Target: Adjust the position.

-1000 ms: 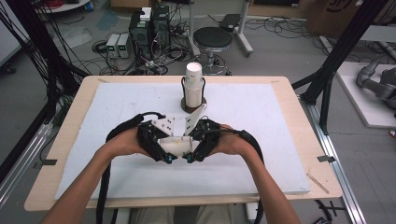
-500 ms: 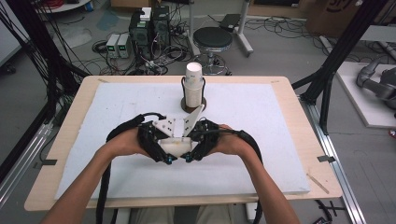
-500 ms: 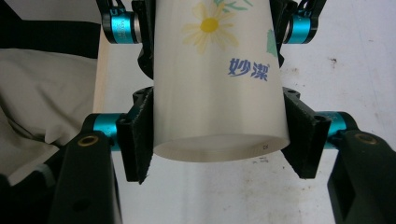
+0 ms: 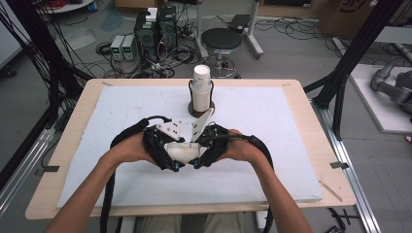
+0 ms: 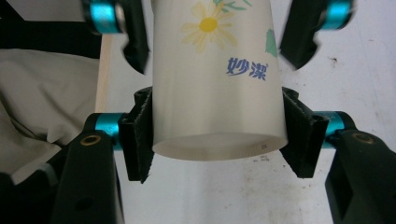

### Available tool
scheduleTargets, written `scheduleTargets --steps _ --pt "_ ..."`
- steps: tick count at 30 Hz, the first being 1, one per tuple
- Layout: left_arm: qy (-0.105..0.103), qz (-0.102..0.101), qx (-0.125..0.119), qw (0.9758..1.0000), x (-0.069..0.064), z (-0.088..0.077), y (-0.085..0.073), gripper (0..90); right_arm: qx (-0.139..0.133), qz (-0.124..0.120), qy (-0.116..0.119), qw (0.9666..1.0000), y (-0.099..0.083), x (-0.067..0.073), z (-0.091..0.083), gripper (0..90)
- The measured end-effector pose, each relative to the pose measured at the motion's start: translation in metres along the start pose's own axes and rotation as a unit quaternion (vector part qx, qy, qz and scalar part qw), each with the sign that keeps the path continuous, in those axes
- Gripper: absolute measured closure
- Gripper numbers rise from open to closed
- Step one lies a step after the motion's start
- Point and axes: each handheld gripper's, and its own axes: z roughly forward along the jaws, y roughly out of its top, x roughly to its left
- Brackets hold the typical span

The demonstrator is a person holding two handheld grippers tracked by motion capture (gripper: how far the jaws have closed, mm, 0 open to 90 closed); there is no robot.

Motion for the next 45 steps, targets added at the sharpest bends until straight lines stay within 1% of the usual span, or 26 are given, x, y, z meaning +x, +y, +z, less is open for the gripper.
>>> scheduleTargets --steps 1,2,3,4,5,7,11,12,13,17,20,21,24,25,27,30,31,32,34,36,37,38,40,42,44,45 --pt "-0.005 -0.008 -0.002 1.0000 0.001 -0.001 0.000 6.4 -0.001 0.000 0.000 1.0000 0.000 0.000 0.000 37.5" --pt "-0.009 -0.012 -0.006 0.9999 0.002 -0.001 -0.001 6.4 -0.001 0.000 -0.001 1.0000 0.000 0.000 0.000 37.5" --pt "-0.008 -0.019 -0.017 0.9996 0.002 -0.001 -0.001 6.4 -0.001 0.000 -0.002 1.0000 0.000 0.000 -0.001 37.5" --pt "-0.010 -0.017 -0.020 0.9996 0.002 -0.002 -0.001 6.4 -0.001 0.001 -0.001 1.0000 0.000 0.000 -0.001 37.5" --pt "-0.010 -0.022 -0.025 0.9994 0.001 -0.002 -0.001 6.3 -0.001 0.001 -0.002 1.0000 -0.001 0.000 -0.001 37.5" --pt "-0.013 -0.017 -0.029 0.9994 0.001 -0.003 -0.001 6.4 -0.001 0.001 -0.001 1.0000 -0.001 0.000 -0.001 37.5" --pt "-0.012 -0.018 -0.041 0.9989 0.000 -0.005 -0.001 6.4 -0.001 0.002 -0.004 1.0000 -0.001 0.000 -0.001 37.5" --pt "-0.011 -0.024 -0.050 0.9984 0.000 -0.006 -0.001 6.4 -0.001 0.005 -0.003 1.0000 -0.001 0.001 -0.002 37.5" --pt "-0.010 -0.023 -0.054 0.9982 0.000 -0.008 -0.002 6.4 -0.001 0.004 -0.003 1.0000 -0.002 0.001 -0.002 37.5" --pt "-0.006 -0.032 -0.088 0.9956 0.000 -0.016 -0.006 6.4 -0.008 0.013 -0.006 0.9999 -0.006 0.002 -0.004 37.5" --pt "-0.002 -0.031 -0.106 0.9939 -0.002 -0.021 -0.008 6.4 -0.022 0.019 -0.005 0.9996 -0.013 0.003 -0.005 37.5" --pt "-0.002 -0.032 -0.111 0.9933 -0.002 -0.022 -0.010 6.4 -0.027 0.021 -0.008 0.9994 -0.015 0.004 -0.005 37.5" --pt "0.007 -0.037 -0.124 0.9916 -0.003 -0.024 -0.014 6.4 -0.041 0.027 -0.010 0.9987 -0.021 0.005 -0.006 37.5" --pt "0.011 -0.037 -0.130 0.9908 -0.003 -0.025 -0.015 6.4 -0.046 0.028 -0.012 0.9985 -0.023 0.005 -0.007 37.5" --pt "0.016 -0.043 -0.151 0.9875 -0.003 -0.026 -0.020 6.4 -0.058 0.033 -0.016 0.9977 -0.027 0.006 -0.009 37.5" --pt "0.020 -0.052 -0.169 0.9839 -0.003 -0.027 -0.027 6.4 -0.077 0.041 -0.018 0.9960 -0.032 0.007 -0.011 37.5" --pt "0.021 -0.058 -0.176 0.9824 -0.004 -0.026 -0.028 6.4 -0.081 0.043 -0.019 0.9956 -0.034 0.008 -0.012 37.5" --pt "0.021 -0.062 -0.180 0.9814 -0.004 -0.026 -0.030 6.4 -0.087 0.043 -0.019 0.9951 -0.035 0.008 -0.012 37.5" --pt "0.020 -0.063 -0.188 0.9799 -0.005 -0.026 -0.033 6.4 -0.093 0.046 -0.022 0.9944 -0.037 0.009 -0.012 37.5" --pt "0.021 -0.065 -0.199 0.9777 -0.006 -0.025 -0.035 6.4 -0.102 0.051 -0.023 0.9932 -0.040 0.009 -0.013 37.5" --pt "0.023 -0.064 -0.200 0.9775 -0.006 -0.025 -0.037 6.4 -0.107 0.053 -0.022 0.9926 -0.041 0.009 -0.012 37.5" --pt "0.025 -0.064 -0.205 0.9765 -0.006 -0.026 -0.038 6.4 -0.111 0.054 -0.021 0.9921 -0.042 0.009 -0.012 37.5" --pt "0.023 -0.066 -0.219 0.9733 -0.006 -0.025 -0.040 6.4 -0.119 0.059 -0.025 0.9908 -0.045 0.010 -0.012 37.5" --pt "0.022 -0.069 -0.227 0.9711 -0.007 -0.025 -0.042 6.4 -0.131 0.062 -0.025 0.9892 -0.048 0.010 -0.011 37.5" --pt "0.022 -0.067 -0.231 0.9704 -0.006 -0.024 -0.045 6.4 -0.139 0.067 -0.022 0.9877 -0.051 0.011 -0.010 37.5" --pt "0.023 -0.068 -0.234 0.9695 -0.007 -0.023 -0.046 6.4 -0.142 0.069 -0.025 0.9872 -0.053 0.011 -0.010 37.5"
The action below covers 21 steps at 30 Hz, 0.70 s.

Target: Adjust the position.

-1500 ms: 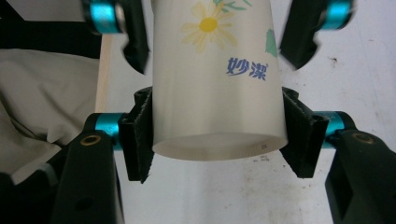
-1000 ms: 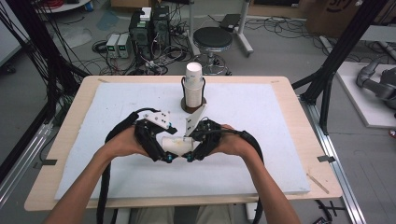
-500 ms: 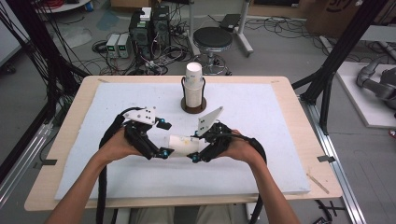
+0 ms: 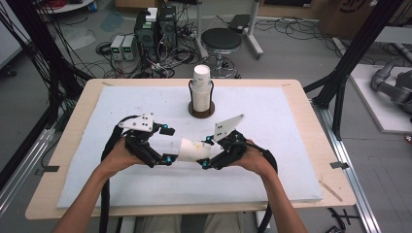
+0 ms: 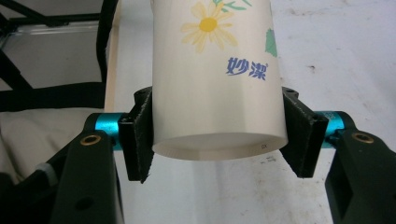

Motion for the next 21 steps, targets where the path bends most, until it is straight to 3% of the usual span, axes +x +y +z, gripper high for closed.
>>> scheduleTargets --steps 6,21 --pt "-0.002 -0.008 -0.023 0.9997 0.000 0.003 -0.010 6.4 -0.034 0.013 0.001 0.9993 -0.008 0.000 -0.001 37.5" --pt "0.000 -0.021 -0.053 0.9984 0.001 0.005 -0.026 6.4 -0.087 0.032 0.000 0.9957 -0.021 0.002 0.001 37.5"
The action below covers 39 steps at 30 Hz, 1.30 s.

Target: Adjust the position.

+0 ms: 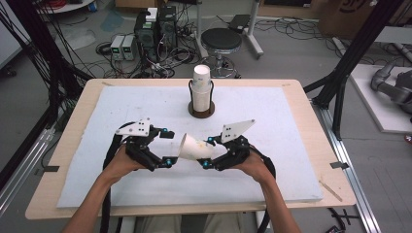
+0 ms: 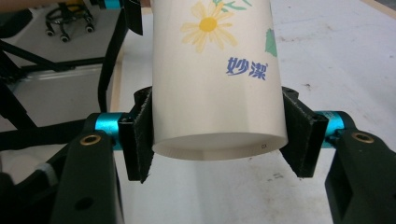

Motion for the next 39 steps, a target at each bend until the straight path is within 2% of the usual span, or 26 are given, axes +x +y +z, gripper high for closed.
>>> scheduleTargets --steps 5,13,22,23,31,39 --pt "0.001 -0.005 -0.005 1.0000 0.000 0.001 -0.006 6.4 -0.021 0.006 -0.006 0.9997 -0.004 0.000 -0.001 37.5" --pt "-0.009 -0.001 -0.025 0.9996 -0.001 0.001 -0.006 6.4 -0.057 0.010 0.010 0.9983 -0.010 -0.001 0.000 37.5" --pt "-0.012 -0.001 -0.022 0.9997 -0.002 0.005 -0.008 6.4 -0.062 0.010 0.008 0.9980 -0.010 -0.002 0.000 37.5" --pt "-0.013 -0.002 -0.024 0.9996 -0.002 0.005 -0.008 6.4 -0.059 0.015 0.009 0.9981 -0.011 -0.001 0.000 37.5" --pt "-0.019 -0.008 -0.035 0.9992 -0.004 0.010 -0.016 6.4 -0.067 0.006 0.013 0.9976 -0.011 -0.001 0.001 37.5" --pt "-0.027 -0.008 -0.047 0.9985 -0.004 0.014 -0.015 6.4 -0.080 0.005 0.025 0.9965 -0.013 -0.001 0.004 37.5"
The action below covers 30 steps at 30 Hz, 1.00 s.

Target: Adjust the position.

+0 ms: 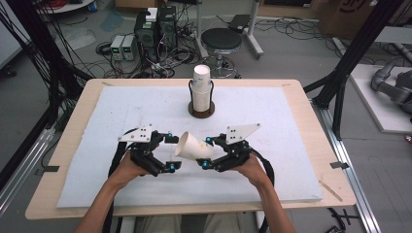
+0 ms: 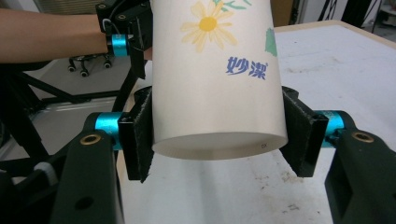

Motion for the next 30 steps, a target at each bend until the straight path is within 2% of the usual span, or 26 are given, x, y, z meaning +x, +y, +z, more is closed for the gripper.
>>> scheduleTargets --steps 8,16,30 --pt "-0.016 0.003 -0.004 0.9999 -0.001 0.009 0.004 6.4 -0.003 -0.001 0.003 1.0000 -0.002 0.000 0.002 37.5" --pt "-0.028 0.005 -0.020 0.9994 -0.001 0.015 0.011 9.1 -0.009 -0.002 0.009 0.9999 -0.004 0.000 0.005 37.5" --pt "-0.043 0.011 -0.016 0.9989 0.000 0.024 0.016 16.9 -0.012 -0.006 0.017 0.9998 -0.006 0.000 0.007 37.5"
